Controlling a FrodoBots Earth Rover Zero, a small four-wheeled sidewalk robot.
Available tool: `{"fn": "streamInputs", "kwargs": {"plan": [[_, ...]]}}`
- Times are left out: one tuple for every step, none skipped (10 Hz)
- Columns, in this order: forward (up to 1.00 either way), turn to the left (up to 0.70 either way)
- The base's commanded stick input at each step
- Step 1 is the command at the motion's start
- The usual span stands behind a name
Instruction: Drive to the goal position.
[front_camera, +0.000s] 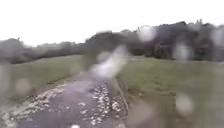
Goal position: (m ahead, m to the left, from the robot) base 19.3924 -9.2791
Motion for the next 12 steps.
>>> {"fn": "streamInputs", "kwargs": {"plan": [[0.85, 0.0], [0.85, 0.0], [0.85, 0.23], [0.85, 0.28], [0.85, 0.33], [0.85, 0.34], [0.85, 0.34], [0.85, 0.32], [0.85, 0.29], [0.85, 0.0], [0.85, 0.0], [0.85, 0.0]]}}
